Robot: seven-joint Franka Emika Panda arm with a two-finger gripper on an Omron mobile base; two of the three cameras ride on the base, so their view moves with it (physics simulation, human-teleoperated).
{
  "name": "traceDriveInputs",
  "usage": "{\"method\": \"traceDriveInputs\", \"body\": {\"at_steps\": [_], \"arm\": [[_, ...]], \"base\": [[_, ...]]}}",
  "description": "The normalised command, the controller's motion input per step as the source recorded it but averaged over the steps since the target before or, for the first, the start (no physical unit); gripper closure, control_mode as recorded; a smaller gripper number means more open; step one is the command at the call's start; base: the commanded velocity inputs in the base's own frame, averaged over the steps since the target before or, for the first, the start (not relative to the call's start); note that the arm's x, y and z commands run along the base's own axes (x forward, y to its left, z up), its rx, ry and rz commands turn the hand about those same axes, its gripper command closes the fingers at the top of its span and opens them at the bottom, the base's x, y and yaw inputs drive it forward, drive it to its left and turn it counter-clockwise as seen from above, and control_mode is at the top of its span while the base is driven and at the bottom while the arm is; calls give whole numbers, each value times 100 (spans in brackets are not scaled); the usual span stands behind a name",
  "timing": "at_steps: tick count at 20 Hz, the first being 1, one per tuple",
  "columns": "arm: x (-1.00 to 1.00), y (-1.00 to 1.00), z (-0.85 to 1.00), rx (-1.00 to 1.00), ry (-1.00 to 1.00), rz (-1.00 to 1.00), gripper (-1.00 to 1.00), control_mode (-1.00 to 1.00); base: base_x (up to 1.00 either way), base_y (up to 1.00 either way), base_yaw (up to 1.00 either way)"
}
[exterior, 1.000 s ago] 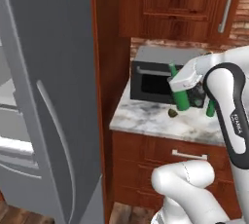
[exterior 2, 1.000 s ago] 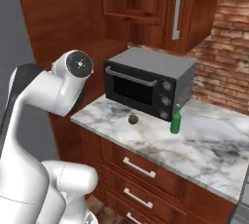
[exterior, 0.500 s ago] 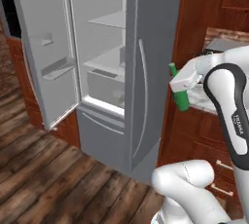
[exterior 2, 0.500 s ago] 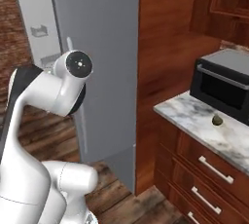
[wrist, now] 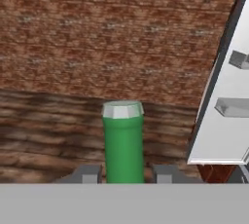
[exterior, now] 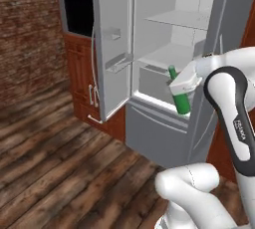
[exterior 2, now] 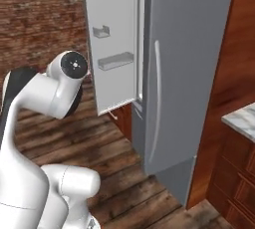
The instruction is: Place the beers on the top shelf of the fridge to keep them out of children's reach, and place the kiwi on lower shelves for easy access.
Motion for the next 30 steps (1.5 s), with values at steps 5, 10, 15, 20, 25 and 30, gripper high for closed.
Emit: {"method": "traceDriveInputs", "body": {"at_steps": [5,10,15,20,25,30], "arm": [[0,0,0,0,0,0,100,100],[0,0,0,0,0,0,100,100],[0,0,0,0,0,0,100,100],[0,0,0,0,0,0,100,100],[0,0,0,0,0,0,100,100],[0,0,0,0,0,0,100,100]], "base": [[0,44,-31],[8,36,-55],[23,62,-63],[23,88,-57],[19,96,-49],[22,56,-37]]}}
